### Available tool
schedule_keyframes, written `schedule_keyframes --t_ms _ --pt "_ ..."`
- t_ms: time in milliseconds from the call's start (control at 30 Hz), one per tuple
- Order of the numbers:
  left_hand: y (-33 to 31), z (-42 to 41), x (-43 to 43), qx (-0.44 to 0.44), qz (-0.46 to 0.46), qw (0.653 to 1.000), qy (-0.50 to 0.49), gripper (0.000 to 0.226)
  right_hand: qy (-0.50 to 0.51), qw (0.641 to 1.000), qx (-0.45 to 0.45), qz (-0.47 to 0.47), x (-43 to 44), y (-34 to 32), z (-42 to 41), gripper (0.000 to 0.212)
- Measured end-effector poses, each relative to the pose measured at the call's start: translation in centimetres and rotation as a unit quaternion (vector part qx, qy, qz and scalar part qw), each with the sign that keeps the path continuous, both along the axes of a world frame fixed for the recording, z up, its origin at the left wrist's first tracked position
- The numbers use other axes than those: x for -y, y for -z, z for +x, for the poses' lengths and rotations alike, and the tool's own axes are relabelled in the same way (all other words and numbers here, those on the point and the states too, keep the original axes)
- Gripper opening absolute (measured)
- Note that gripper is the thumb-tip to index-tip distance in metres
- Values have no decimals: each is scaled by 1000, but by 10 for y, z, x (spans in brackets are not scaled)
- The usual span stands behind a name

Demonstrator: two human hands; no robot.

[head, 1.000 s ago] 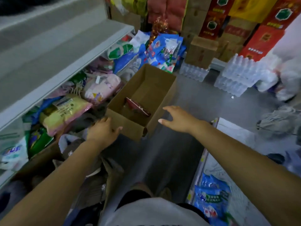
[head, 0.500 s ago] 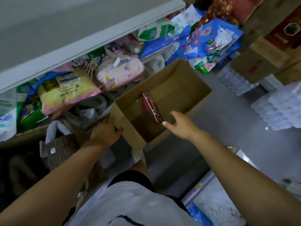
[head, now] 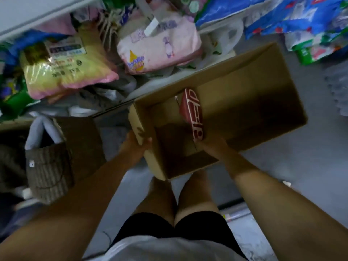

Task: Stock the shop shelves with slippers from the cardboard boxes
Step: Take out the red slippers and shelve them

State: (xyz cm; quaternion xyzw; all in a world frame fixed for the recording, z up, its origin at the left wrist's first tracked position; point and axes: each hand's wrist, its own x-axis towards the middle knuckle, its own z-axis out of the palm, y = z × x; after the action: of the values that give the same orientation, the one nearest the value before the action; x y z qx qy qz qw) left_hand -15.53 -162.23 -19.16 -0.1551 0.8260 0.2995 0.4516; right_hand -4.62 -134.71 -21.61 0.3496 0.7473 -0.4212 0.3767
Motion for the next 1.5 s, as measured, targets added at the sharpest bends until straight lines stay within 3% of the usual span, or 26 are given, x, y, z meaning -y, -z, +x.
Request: schedule_keyframes --t_ms 100,200,333,433,533,600,700,767,867,933,1033,1100,1167,1267,1367,1500 --pt "10 31 -15 39 18 994 -97 51 58 998 11 -36 -6 41 -19 80" --pt "27 55 -25 11 7 990 -142 37 90 995 4 -46 -9 57 -48 92" --pt "29 70 -40 -73 -22 983 -164 47 85 996 34 5 -9 83 -86 115" --pt "28 73 -43 -74 -14 979 -190 51 96 994 37 42 -9 105 -93 130" --pt "26 73 -47 -69 -3 974 -214 45 149 988 47 -20 -22 115 -87 137" --pt "19 71 -53 -60 0 970 -235 46 188 978 50 -79 -26 93 -82 127" --pt "3 62 -65 -7 -19 965 -262 53 181 966 81 -165 -29 45 -72 86" --pt "-12 56 -74 -1 -30 957 -288 59 166 960 95 -205 -33 14 -63 86" --pt "-50 57 -85 -84 11 934 -347 67 133 958 78 -242 -35 -42 -54 85" --pt "-83 59 -88 -115 82 921 -364 61 90 960 66 -258 -33 -81 -48 83" --pt "-125 63 -78 -58 226 901 -367 71 14 958 76 -276 -24 -131 -44 101" --pt "-148 68 -63 -34 254 885 -389 86 -38 950 87 -297 -13 -160 -44 75" --pt "-168 76 -45 -40 270 868 -415 77 -44 934 109 -337 4 -179 -43 49" --pt "-189 95 -8 -63 261 842 -468 61 -52 915 110 -385 43 -202 -35 51" --pt "-204 119 42 -107 183 812 -544 77 -87 908 99 -398 88 -209 -28 66" --pt "-213 163 138 -153 138 724 -659 54 -131 922 69 -357 162 -214 -18 69"
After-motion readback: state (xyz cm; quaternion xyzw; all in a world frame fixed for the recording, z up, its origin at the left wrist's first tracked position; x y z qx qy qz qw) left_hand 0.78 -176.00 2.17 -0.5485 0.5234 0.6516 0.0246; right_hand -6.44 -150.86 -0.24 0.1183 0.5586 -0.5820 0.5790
